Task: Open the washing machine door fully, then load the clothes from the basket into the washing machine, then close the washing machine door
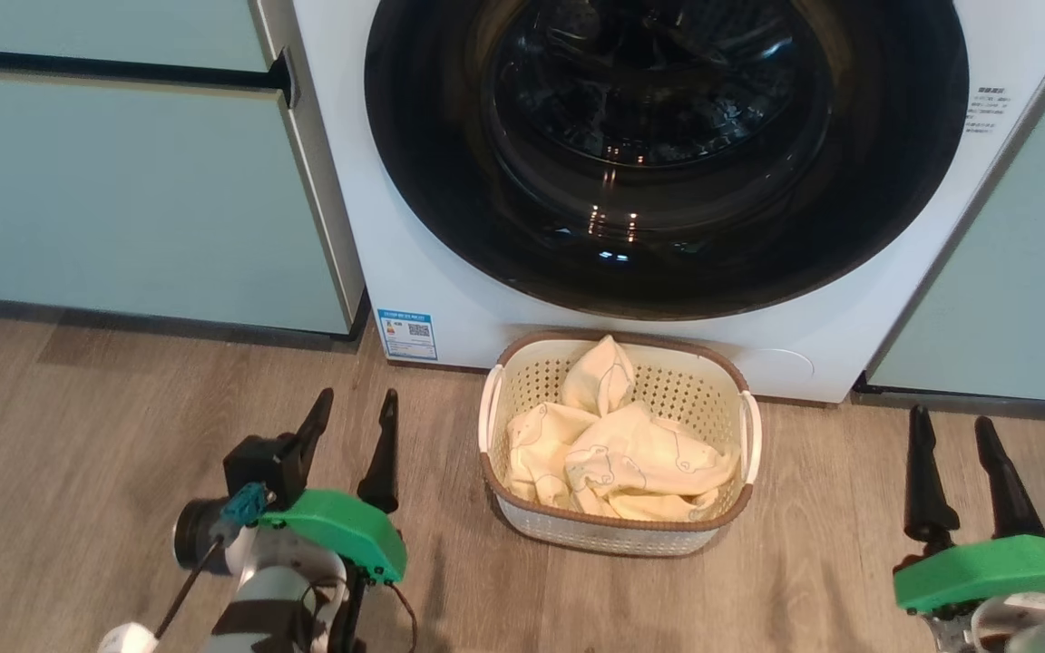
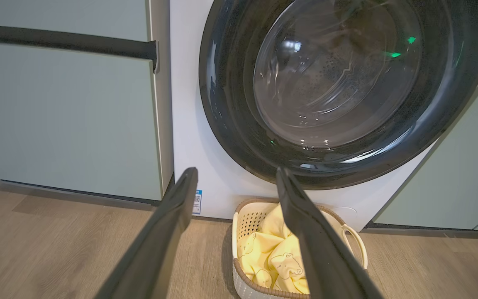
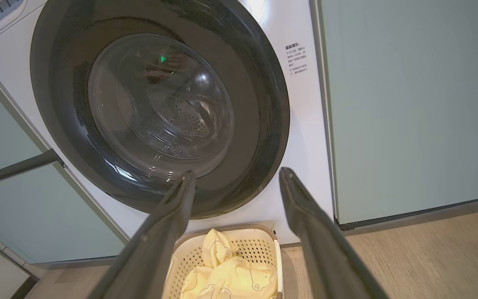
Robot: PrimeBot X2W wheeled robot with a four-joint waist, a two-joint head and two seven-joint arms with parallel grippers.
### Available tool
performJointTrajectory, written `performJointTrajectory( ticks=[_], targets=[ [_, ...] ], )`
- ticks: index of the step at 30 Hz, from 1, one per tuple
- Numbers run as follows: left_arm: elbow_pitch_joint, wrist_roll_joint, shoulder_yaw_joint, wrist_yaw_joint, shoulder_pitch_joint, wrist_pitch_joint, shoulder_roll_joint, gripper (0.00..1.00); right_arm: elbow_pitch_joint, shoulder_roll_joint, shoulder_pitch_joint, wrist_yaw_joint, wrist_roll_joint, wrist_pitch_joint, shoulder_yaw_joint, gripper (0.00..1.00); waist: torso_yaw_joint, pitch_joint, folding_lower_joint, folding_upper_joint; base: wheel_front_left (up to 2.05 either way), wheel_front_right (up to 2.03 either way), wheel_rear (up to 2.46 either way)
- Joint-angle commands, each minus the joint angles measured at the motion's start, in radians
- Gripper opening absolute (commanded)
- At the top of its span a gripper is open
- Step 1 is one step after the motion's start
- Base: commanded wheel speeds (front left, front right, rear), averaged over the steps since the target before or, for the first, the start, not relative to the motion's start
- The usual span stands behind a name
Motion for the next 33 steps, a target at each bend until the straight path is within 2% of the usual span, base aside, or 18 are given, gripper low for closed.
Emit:
performJointTrajectory(
  ticks=[1, 16, 33],
  targets=[
    [-0.024, 0.002, 0.032, 0.000, -0.051, -0.006, 0.019, 1.00, -0.031, -0.018, -0.032, -0.003, -0.002, -0.009, 0.019, 1.00, 0.000, 0.000, 0.0000, 0.0000, 0.00, 0.00, 0.00],
    [-0.014, 0.000, 0.029, 0.007, -0.054, -0.006, 0.019, 1.00, -0.024, -0.018, -0.032, -0.003, -0.011, -0.009, 0.011, 1.00, 0.000, 0.000, 0.0000, 0.0000, 0.14, 0.16, -0.30],
    [-0.016, 0.006, 0.027, 0.003, -0.053, -0.006, 0.019, 1.00, -0.010, -0.018, -0.036, -0.003, -0.019, -0.009, -0.002, 1.00, -0.002, 0.003, 0.0000, 0.0000, 1.10, 1.10, -2.20]
  ],
)
